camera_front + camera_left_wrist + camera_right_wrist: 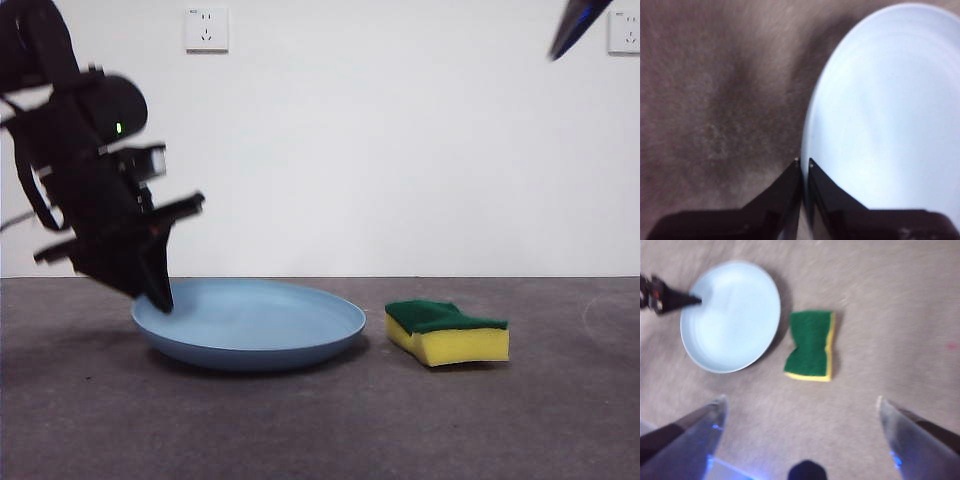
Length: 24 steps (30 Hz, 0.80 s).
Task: Pick up the plate,pick up the cloth,clean the plate with the cloth
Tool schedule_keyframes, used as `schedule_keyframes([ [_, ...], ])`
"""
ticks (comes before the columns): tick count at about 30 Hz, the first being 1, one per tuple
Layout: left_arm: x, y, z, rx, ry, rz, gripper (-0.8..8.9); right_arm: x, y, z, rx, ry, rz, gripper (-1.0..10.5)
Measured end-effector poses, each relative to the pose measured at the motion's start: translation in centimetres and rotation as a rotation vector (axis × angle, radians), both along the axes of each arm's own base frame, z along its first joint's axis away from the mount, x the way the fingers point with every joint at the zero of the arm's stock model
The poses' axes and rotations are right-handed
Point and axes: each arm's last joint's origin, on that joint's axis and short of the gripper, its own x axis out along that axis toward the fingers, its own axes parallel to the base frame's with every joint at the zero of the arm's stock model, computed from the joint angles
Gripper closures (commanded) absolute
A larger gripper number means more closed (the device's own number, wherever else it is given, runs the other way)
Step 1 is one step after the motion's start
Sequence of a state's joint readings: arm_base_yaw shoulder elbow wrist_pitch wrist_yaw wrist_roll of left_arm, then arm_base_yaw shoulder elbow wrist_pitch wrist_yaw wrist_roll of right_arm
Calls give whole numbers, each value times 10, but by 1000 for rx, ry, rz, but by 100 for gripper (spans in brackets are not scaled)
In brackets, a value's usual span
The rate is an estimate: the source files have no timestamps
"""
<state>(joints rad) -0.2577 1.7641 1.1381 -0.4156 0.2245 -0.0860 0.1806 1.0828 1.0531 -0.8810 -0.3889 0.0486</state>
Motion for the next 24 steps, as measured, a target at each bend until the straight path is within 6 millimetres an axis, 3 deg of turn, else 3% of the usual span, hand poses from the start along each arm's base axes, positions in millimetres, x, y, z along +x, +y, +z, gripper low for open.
schedule_keyframes([
  [7,-31,8,59,12,-105,-29,821,38,37,-19,-105,47,94,574],
  [15,-82,21,120,-12,-226,-37,821,81,81,-46,-263,19,131,597],
  [19,-103,27,138,-13,-268,-33,821,98,100,-77,-298,53,165,646],
  [24,-108,29,136,14,-231,-22,821,110,115,-109,-324,97,189,678],
])
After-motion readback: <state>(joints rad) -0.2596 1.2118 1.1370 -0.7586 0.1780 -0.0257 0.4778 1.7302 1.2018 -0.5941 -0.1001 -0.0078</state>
